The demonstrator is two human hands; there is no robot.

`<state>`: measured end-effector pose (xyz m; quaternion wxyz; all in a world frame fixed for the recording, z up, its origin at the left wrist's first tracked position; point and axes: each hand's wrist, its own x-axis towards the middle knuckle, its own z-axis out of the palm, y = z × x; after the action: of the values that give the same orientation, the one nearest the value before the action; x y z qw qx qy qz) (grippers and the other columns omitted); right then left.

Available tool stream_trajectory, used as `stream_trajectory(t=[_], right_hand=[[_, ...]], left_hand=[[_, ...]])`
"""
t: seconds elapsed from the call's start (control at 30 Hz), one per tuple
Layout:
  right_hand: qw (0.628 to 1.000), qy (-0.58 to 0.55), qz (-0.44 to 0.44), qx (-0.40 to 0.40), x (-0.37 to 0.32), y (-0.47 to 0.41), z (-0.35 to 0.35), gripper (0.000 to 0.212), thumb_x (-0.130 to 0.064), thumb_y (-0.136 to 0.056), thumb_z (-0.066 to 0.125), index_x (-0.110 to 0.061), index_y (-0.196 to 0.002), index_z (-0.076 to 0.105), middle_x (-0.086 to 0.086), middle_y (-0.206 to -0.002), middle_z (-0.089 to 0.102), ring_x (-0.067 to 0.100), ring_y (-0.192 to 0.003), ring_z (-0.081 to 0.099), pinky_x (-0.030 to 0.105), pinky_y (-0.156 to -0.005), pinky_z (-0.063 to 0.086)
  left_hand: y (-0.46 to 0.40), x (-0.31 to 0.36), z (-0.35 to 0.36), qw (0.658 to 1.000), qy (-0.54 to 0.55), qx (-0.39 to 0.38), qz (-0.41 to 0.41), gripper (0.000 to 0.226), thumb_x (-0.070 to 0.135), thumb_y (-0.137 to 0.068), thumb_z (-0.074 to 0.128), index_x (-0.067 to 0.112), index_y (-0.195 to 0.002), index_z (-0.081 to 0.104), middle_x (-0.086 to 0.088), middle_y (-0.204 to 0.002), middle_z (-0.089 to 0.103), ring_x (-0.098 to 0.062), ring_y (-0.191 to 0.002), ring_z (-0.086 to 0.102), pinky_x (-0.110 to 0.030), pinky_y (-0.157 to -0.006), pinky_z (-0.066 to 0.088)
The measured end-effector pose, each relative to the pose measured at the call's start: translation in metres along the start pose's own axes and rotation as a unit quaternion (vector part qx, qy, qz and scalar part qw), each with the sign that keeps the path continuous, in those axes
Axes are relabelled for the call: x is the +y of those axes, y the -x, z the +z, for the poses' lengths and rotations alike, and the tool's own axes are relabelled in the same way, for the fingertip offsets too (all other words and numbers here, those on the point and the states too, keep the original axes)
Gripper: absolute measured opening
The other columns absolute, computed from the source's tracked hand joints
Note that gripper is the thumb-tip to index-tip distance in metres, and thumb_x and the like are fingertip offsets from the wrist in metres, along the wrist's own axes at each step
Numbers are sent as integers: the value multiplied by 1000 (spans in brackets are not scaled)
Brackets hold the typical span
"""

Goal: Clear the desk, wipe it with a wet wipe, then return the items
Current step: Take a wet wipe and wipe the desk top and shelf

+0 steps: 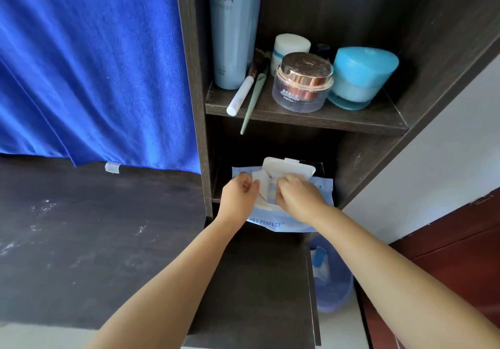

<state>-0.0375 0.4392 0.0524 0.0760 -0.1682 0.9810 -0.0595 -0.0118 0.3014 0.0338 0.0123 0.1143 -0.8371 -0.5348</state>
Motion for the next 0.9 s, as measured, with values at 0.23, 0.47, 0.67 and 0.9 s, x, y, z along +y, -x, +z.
stream_trajectory(t=[0.23, 0.47, 0.67, 0.9], right_hand=[[991, -128, 36, 19, 9, 4, -10, 14, -17, -93, 45, -13, -79, 43, 2, -70, 45, 12, -56, 42, 21, -49, 29], [998, -45, 9, -36, 12, 1, -3, 20, -22, -92, 50, -6, -102, 56, 12, -105, 55, 25, -89, 55, 34, -73, 48], [999, 6, -36, -38, 9, 0, -6, 24, -16, -94, 42, 0, -107, 53, 17, -109, 52, 32, -96, 53, 32, -70, 37], [995, -76, -19, -63, 15, -1, -9, 20, -18, -90, 45, -13, -71, 44, 13, -79, 50, 20, -62, 43, 33, -56, 37]], left_hand=[[8, -17, 8, 985, -94, -38, 137, 22, 26, -89, 57, 13, -105, 61, 1, -109, 55, -17, -100, 49, -29, -85, 47], [11, -18, 16, 972, -173, -12, 159, 38, 33, -83, 65, 14, -114, 55, -1, -120, 50, -18, -109, 41, -24, -88, 40], [9, -12, 23, 978, -151, 37, 135, 15, 17, -88, 55, 5, -95, 60, -8, -107, 54, -23, -102, 43, -27, -80, 39], [8, -13, 21, 982, -136, 21, 133, 19, 19, -86, 59, 5, -99, 60, -7, -109, 53, -23, -104, 42, -18, -79, 28]])
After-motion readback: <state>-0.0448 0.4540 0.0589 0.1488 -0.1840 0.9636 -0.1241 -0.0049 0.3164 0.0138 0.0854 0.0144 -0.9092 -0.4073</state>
